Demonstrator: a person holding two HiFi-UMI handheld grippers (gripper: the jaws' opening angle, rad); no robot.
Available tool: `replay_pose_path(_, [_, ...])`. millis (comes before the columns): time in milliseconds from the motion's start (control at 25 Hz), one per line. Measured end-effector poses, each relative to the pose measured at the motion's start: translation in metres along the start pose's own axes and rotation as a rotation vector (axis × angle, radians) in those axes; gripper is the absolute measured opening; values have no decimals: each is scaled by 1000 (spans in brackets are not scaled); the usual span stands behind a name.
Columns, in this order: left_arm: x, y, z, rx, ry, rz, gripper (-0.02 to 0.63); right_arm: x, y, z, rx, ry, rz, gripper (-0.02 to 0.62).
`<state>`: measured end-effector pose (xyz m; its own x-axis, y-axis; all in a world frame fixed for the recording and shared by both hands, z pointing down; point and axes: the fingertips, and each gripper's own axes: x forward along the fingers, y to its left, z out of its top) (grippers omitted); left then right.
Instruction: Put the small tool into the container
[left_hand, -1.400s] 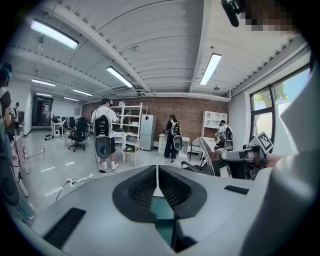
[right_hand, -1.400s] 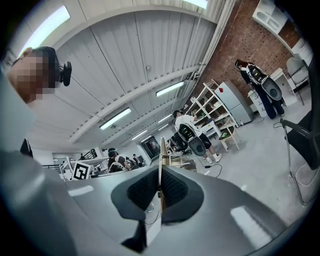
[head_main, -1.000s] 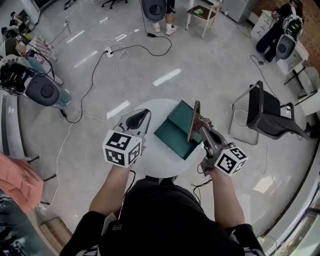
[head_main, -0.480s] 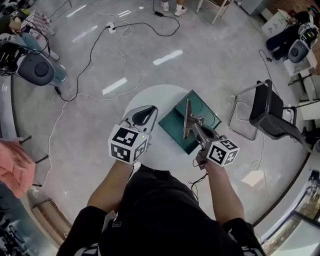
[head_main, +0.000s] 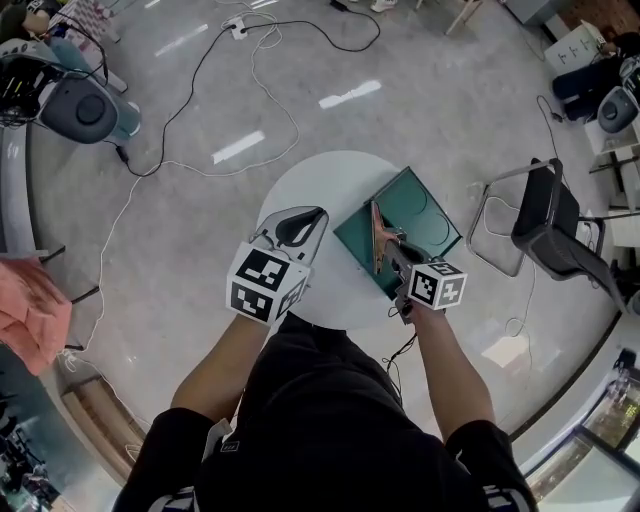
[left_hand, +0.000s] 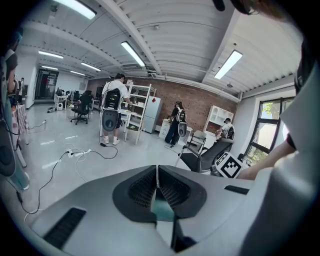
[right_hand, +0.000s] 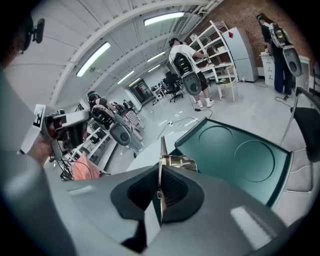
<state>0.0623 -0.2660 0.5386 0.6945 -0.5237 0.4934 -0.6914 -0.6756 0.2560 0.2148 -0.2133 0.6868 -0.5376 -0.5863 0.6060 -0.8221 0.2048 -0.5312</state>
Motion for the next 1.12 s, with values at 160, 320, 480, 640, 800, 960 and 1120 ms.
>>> replay_pose_path(160, [-3, 0, -7, -11, 8, -9, 18, 10, -9, -19, -49, 93, -27, 14])
replay_pose_path(320, [-4, 0, -10, -19, 15, -17, 18, 18, -17, -37, -42, 163, -45, 14])
replay_pose_path(480, [-7, 2, -13, -23, 18, -16, 18, 26, -29, -53, -36, 216, -91, 14])
replay_pose_path(640, [-9, 1, -15, -25, 23, -17, 18, 31, -40, -62, -16, 255, -118, 15])
replay_pose_path(800, [-13, 2, -18, -18, 34, -23, 18, 36, -45, -68, 0, 274, -138, 17])
replay_pose_path(960, [-15, 4, -18, -13, 37, -24, 18, 35, -58, -65, 12, 267, -198, 49])
replay_pose_path(1120, [-11, 3, -16, -8, 37, -38, 18, 28, -62, -65, 27, 260, -224, 98])
